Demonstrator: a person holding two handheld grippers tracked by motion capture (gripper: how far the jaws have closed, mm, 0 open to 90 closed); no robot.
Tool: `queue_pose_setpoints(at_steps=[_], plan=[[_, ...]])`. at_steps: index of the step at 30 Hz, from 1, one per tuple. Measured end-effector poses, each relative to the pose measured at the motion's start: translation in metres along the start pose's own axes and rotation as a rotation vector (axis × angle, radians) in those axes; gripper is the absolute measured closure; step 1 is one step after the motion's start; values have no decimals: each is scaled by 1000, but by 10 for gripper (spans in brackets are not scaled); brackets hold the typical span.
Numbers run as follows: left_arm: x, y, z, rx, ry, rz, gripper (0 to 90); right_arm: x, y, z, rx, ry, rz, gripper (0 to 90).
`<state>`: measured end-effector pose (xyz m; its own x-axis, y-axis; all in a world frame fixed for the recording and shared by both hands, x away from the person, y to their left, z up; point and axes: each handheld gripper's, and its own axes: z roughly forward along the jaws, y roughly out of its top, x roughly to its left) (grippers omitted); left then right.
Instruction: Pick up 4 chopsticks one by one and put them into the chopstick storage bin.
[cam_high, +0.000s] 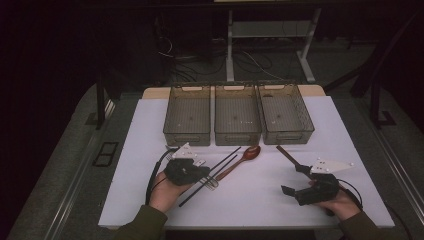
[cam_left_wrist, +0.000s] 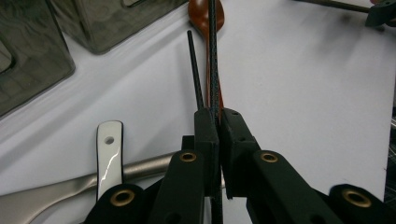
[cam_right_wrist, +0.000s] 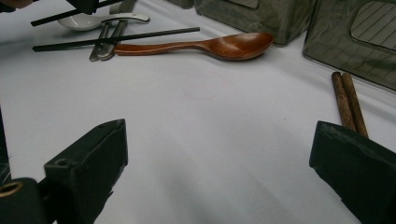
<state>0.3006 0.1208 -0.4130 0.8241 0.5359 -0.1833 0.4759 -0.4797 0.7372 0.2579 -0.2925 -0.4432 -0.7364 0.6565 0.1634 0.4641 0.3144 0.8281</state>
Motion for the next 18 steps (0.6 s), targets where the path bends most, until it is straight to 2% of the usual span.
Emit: queue_pose_setpoints(at_steps=[2, 4, 5, 7, 10, 18], plan=[[0, 1, -1, 1, -3, -2, 848, 0, 0, 0, 0, 3, 7, 39], [0, 3, -1, -1, -10, 7, 848, 0, 0, 0, 0, -10, 13, 94], [1, 3, -1, -3, -14, 9, 848, 0, 0, 0, 0, -10, 13, 94], [1, 4, -2, -5, -19, 7, 848, 0, 0, 0, -10, -33, 11, 128], [1, 5, -3, -9, -22, 11, 848, -1, 0, 0, -8, -46, 19, 127], [6, 13, -10, -25, -19, 13, 848, -1, 0, 0, 12, -42, 20, 128]])
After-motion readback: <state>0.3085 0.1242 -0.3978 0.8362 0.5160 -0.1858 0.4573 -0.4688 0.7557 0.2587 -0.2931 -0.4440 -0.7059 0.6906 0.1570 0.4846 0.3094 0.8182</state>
